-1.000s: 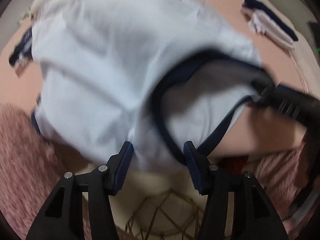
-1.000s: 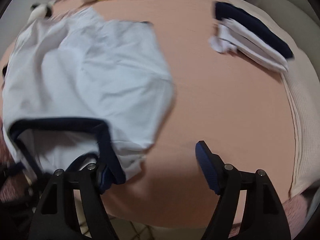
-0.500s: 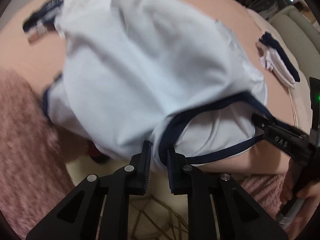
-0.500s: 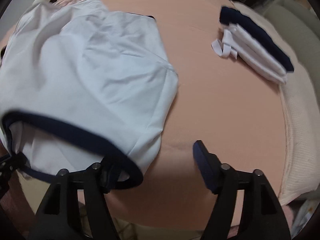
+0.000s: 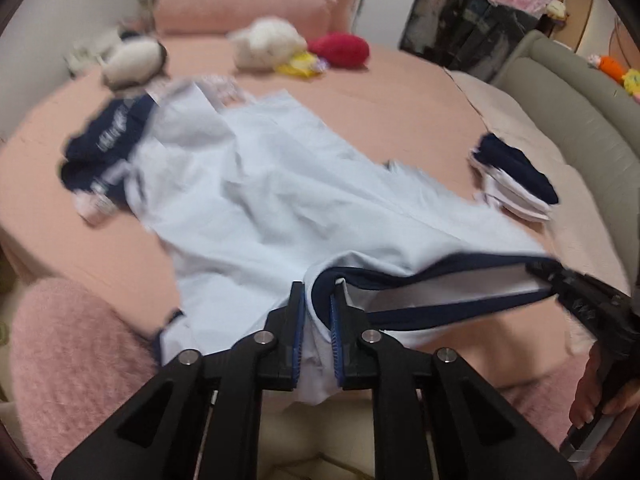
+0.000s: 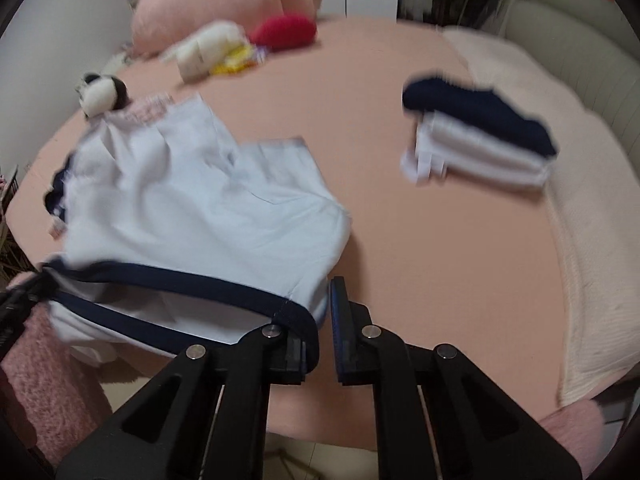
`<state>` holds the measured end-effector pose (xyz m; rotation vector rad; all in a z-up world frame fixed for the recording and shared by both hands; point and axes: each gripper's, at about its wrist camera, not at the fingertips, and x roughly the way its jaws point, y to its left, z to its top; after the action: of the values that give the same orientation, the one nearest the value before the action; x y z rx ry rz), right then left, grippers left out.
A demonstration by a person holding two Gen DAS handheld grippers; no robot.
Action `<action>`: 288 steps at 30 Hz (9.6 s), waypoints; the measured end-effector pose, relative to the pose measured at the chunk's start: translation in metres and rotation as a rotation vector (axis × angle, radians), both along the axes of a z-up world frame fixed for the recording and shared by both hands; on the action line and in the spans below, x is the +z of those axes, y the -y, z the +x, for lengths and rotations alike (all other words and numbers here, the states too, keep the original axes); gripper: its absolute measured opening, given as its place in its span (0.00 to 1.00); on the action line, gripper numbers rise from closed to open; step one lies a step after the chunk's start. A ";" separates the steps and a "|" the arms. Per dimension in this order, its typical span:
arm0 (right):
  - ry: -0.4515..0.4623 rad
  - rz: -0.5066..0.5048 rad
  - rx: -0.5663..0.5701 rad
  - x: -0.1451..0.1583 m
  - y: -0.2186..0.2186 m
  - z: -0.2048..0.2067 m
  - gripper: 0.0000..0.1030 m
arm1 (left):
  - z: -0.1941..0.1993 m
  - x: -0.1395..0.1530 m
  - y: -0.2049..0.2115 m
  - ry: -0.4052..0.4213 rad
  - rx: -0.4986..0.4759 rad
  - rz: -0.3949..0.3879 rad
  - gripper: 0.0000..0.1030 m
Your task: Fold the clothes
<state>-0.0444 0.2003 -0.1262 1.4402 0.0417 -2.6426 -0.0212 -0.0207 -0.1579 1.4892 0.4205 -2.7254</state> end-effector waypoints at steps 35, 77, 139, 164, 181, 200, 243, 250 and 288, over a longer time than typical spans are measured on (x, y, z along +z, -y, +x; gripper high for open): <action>0.214 -0.006 0.015 -0.046 0.004 0.022 0.51 | -0.008 -0.027 0.019 0.066 -0.064 0.040 0.02; 0.045 0.046 0.054 -0.026 0.008 -0.016 0.05 | -0.002 0.023 0.000 -0.024 -0.151 -0.155 0.07; 0.106 -0.149 -0.052 -0.009 -0.016 0.022 0.32 | -0.026 -0.076 -0.004 0.274 -0.242 0.474 0.44; 0.068 0.064 -0.114 -0.027 -0.006 -0.005 0.09 | -0.069 -0.003 0.091 -0.063 0.087 0.319 0.00; 0.086 0.061 -0.230 -0.032 -0.028 -0.002 0.32 | -0.040 -0.074 0.017 0.182 0.009 0.574 0.46; 0.180 0.107 -0.082 -0.061 0.004 -0.006 0.16 | -0.067 -0.057 -0.027 0.252 -0.301 -0.029 0.03; 0.071 0.112 -0.107 -0.026 0.003 0.017 0.25 | -0.004 0.000 -0.026 0.145 -0.166 -0.103 0.08; 0.227 0.096 -0.074 -0.050 0.007 0.015 0.26 | 0.003 -0.046 -0.018 0.333 -0.180 0.020 0.09; 0.190 -0.225 -0.206 -0.034 -0.035 -0.026 0.82 | -0.054 -0.052 0.036 0.223 -0.088 0.247 0.43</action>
<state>-0.0700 0.2355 -0.1606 1.6849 -0.4307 -2.5444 -0.0755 -0.0566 -0.2097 1.8883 0.7211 -2.6060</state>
